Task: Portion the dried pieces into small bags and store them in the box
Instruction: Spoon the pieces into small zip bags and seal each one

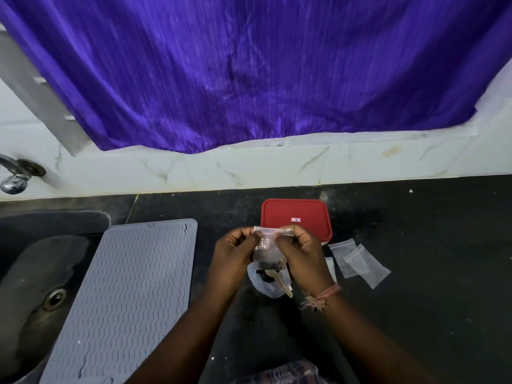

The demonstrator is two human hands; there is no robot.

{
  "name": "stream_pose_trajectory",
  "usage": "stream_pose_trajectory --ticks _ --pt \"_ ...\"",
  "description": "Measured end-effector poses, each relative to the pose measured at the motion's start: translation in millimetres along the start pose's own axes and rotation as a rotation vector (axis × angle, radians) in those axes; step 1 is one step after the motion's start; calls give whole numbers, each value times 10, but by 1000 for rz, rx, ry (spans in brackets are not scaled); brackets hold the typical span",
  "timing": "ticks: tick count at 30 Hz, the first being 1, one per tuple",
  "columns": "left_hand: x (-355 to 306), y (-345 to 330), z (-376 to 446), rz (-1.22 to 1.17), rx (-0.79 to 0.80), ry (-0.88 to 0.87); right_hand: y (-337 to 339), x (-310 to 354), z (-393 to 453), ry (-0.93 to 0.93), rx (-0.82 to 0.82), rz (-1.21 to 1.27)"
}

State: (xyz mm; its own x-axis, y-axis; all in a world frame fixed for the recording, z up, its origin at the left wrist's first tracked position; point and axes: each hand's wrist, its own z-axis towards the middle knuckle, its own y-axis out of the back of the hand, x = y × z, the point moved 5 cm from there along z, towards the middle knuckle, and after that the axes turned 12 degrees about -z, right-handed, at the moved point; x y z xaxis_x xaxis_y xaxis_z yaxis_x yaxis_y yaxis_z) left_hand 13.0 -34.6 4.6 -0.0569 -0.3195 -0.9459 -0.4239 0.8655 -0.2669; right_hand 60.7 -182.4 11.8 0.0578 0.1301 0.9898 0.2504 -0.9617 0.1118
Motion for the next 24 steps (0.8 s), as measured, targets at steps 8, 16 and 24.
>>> stream_pose_trajectory --ticks 8,16,24 --pt "231 -12 2 -7 -14 69 286 -330 -42 -102 -172 -14" --pt "449 -507 -16 11 14 203 670 -720 -96 -272 -169 201" --pt "925 -1075 93 -4 -46 399 1293 -1201 -191 -395 -271 6"
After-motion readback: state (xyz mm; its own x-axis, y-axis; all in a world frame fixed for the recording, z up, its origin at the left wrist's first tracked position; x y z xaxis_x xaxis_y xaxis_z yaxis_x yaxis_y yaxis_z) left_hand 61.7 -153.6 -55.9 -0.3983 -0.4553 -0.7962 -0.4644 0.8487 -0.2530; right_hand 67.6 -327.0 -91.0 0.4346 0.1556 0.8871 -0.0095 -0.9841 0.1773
